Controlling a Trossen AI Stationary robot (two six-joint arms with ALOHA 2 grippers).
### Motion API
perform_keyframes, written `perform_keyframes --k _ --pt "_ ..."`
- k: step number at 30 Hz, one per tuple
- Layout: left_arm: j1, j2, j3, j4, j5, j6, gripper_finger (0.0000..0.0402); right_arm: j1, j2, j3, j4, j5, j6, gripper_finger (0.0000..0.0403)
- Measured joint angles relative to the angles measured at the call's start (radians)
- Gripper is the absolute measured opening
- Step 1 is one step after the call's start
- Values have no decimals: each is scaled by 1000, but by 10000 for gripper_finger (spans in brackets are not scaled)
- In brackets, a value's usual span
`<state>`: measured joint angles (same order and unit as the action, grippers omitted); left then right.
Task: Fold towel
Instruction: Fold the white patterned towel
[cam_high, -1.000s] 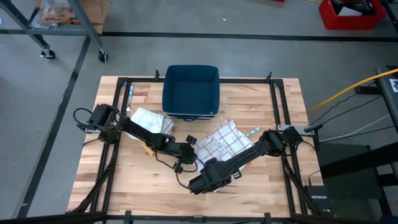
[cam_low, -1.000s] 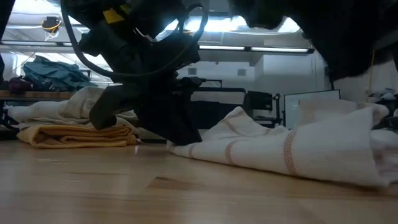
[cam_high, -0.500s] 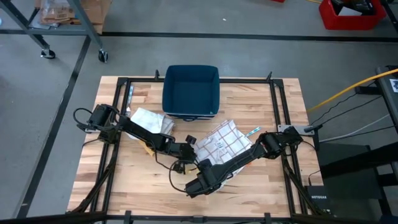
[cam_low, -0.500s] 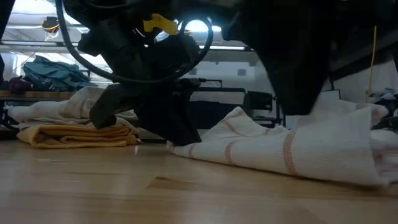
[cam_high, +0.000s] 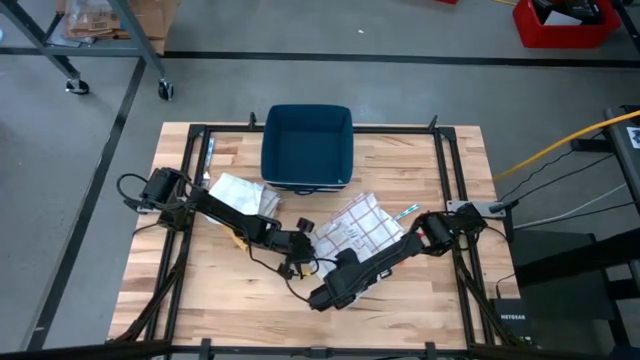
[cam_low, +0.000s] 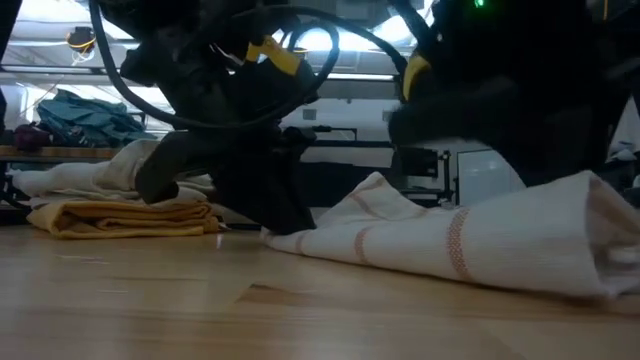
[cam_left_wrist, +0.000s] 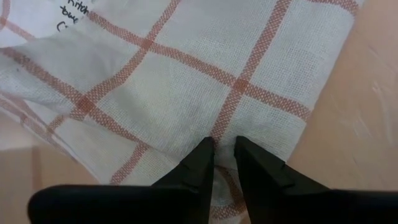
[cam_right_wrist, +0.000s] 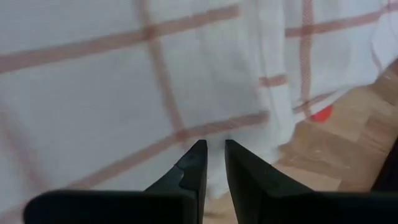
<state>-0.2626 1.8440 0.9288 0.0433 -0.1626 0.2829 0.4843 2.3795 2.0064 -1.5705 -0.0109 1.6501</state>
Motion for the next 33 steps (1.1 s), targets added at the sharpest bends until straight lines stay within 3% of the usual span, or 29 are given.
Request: perform_keyframes --k 8,17,22,28,33 --pt "-29 -22 -2 -34 -1 -30 62 0 0 -5 -1 -8 23 59" --pt "-86 -212 -5 -105 6 19 62 7 -3 204 -2 -4 -52 59" --pt "-97 -300 -2 -47 7 133 62 37 -6 353 7 79 -89 59" --pt "-56 -278 -3 100 2 242 62 107 -104 337 -2 117 -5 59" --pt "-20 -264 -4 146 3 282 62 172 -172 337 -2 260 -17 59"
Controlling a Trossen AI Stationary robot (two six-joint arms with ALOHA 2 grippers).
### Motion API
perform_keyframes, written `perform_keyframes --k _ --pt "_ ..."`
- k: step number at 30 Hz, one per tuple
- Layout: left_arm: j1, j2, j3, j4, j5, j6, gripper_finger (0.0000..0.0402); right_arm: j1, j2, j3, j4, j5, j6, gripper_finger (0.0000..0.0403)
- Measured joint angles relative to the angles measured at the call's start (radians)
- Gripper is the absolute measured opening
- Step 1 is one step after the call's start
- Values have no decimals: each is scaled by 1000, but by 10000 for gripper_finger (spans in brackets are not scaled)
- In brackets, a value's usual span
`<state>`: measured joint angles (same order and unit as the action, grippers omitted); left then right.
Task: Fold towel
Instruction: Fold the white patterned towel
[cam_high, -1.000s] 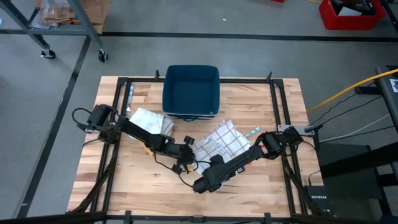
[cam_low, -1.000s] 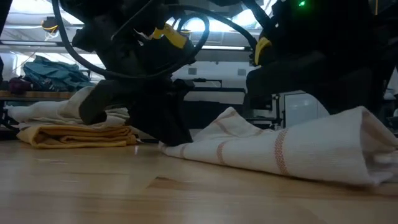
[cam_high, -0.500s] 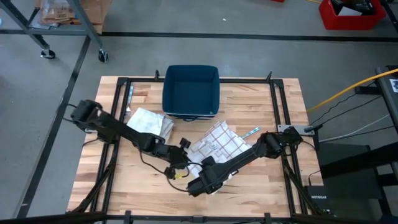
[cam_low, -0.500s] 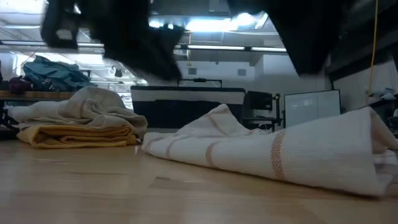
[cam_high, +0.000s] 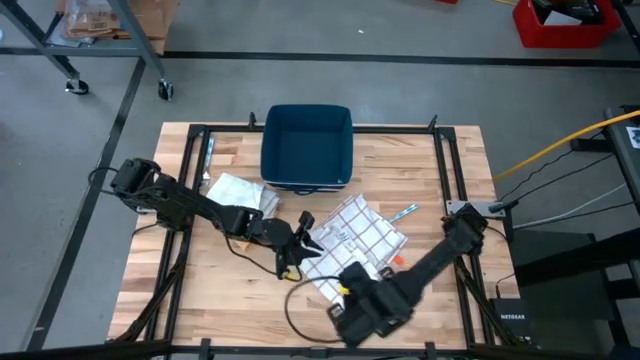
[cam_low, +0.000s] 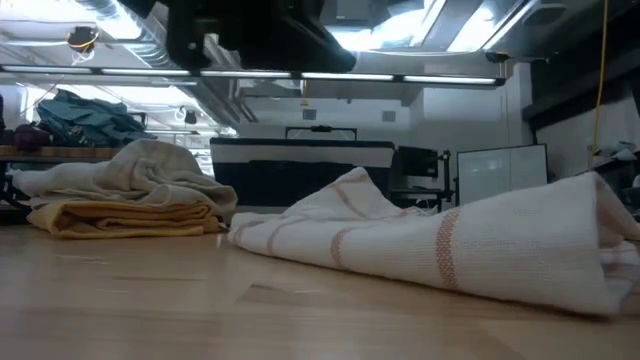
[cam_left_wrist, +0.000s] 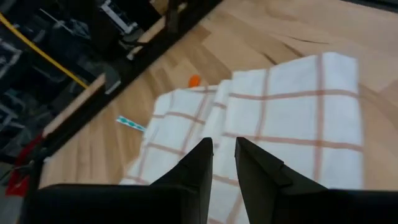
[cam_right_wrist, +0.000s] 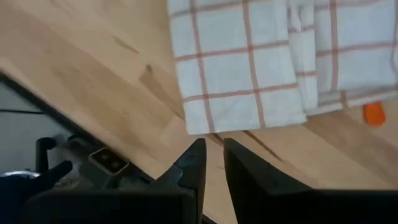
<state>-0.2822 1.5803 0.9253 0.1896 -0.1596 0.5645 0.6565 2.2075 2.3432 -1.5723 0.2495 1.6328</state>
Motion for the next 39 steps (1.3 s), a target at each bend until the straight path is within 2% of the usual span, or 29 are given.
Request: perform_keyframes --k 3,9,18,24,31,35,39 --pt "13 0 0 6 -1 20 62 19 -21 1 0 38 -14 59" --pt "23 0 0 10 -1 -13 62 11 -20 1 2 34 -44 59" --pt "30 0 1 -3 5 -25 62 -45 -17 -3 7 -63 -153 69" --pt "63 0 1 -40 83 -105 62 -76 -16 -3 3 -209 -202 134" --pt "95 8 1 -52 100 -17 62 -75 -16 -3 5 -209 -207 233" --pt "126 53 1 -45 130 26 62 -75 -8 -3 49 -196 -209 259" --pt "158 118 1 -24 201 46 62 -75 7 -4 131 -189 -235 264"
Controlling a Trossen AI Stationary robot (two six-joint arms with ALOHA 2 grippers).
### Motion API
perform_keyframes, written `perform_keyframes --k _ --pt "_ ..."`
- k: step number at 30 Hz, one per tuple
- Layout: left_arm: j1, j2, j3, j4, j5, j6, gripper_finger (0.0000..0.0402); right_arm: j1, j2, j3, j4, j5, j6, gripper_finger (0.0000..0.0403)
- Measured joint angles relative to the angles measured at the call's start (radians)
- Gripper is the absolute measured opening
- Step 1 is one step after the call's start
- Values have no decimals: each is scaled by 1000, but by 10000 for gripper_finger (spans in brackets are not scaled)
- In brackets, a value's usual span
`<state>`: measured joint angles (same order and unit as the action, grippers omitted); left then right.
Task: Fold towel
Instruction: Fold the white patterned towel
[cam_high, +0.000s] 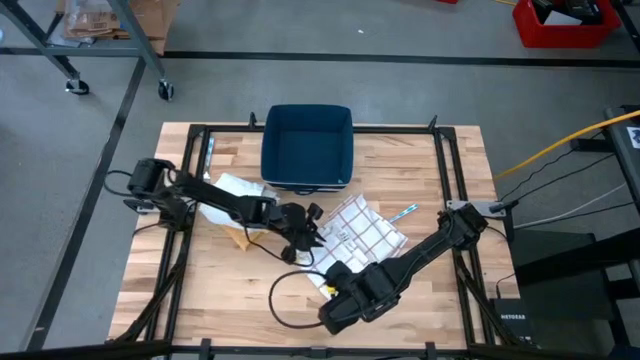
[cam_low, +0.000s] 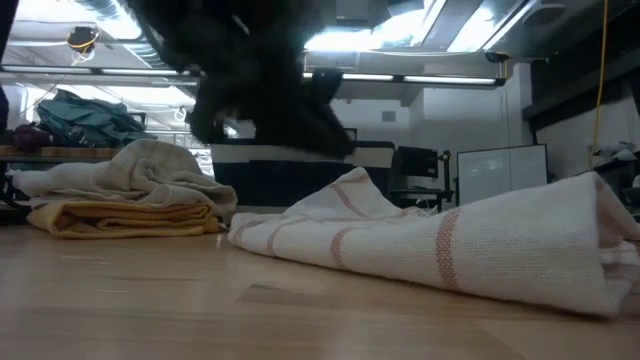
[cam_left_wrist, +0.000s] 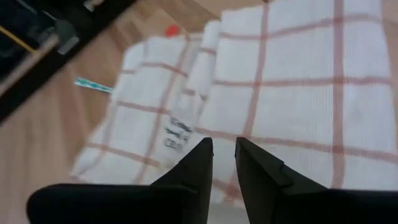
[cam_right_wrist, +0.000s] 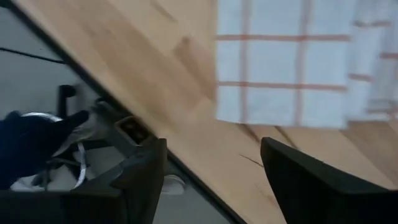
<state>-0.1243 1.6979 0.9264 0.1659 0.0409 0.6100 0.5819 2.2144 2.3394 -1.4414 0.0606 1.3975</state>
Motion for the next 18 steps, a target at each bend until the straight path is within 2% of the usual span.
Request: perform_keyframes --k 5,9,14,18 --pt "35 89 1 -11 12 -11 62 0 28 0 126 -3 -35 264" --pt "54 144 1 -121 16 -72 62 1 61 0 205 -37 -45 264" --pt "41 143 7 -363 34 -111 62 1 91 0 263 -111 -47 264" --pt "-2 104 3 -449 80 -141 53 1 122 0 278 -143 -91 264"
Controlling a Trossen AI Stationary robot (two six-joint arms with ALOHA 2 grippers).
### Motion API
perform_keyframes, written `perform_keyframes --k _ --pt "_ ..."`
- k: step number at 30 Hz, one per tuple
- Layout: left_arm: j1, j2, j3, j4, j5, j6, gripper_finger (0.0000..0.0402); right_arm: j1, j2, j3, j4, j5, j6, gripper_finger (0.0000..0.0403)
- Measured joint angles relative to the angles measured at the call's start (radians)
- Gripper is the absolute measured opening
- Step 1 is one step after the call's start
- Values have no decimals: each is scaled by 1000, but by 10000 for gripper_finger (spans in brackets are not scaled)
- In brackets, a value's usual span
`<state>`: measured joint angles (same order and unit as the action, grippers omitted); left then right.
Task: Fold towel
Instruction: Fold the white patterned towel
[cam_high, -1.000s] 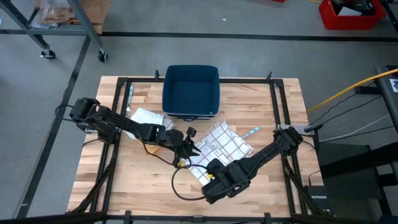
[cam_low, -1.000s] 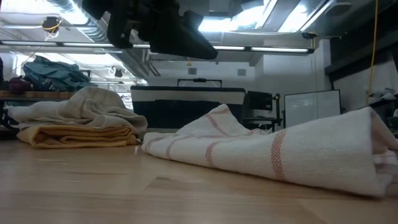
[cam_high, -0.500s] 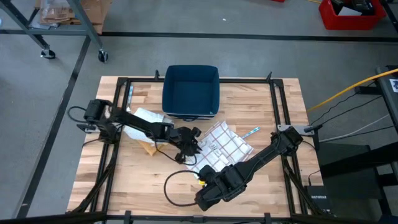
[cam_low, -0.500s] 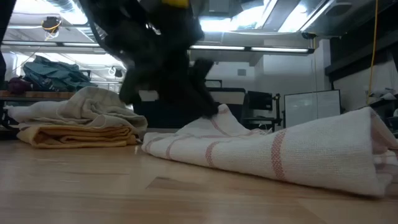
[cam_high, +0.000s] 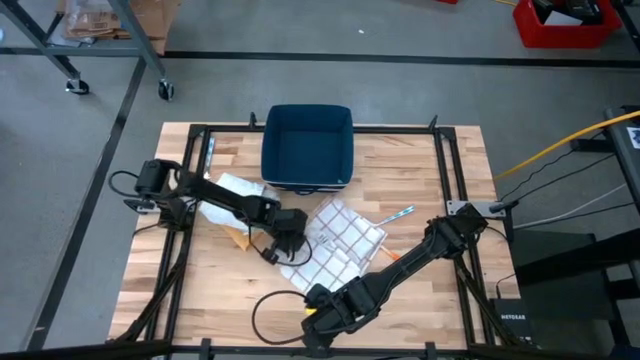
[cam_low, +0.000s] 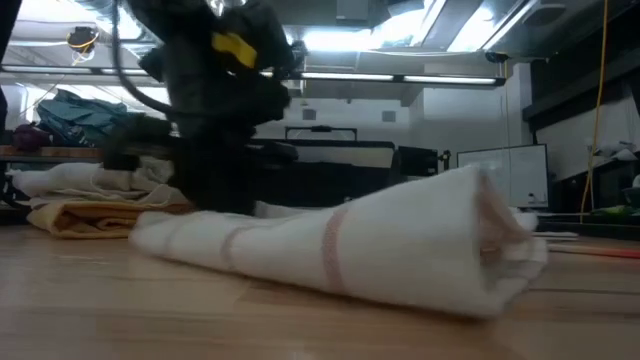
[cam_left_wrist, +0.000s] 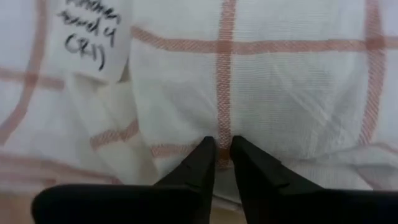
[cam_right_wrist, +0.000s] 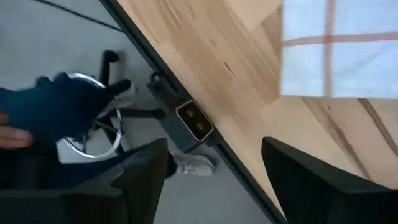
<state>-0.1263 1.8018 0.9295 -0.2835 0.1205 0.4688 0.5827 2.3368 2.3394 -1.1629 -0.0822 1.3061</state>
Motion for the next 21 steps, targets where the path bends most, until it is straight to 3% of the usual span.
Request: perform_keyframes --k 10,15,21 --pt "-106 -195 -4 -14 -47 -43 27 -1 40 0 11 -16 -33 264" --pt "-148 -274 -5 -42 -101 -99 49 -1 41 0 10 -2 -38 264" --pt "-199 -305 -4 -84 -105 -211 104 -1 41 0 10 18 -59 264"
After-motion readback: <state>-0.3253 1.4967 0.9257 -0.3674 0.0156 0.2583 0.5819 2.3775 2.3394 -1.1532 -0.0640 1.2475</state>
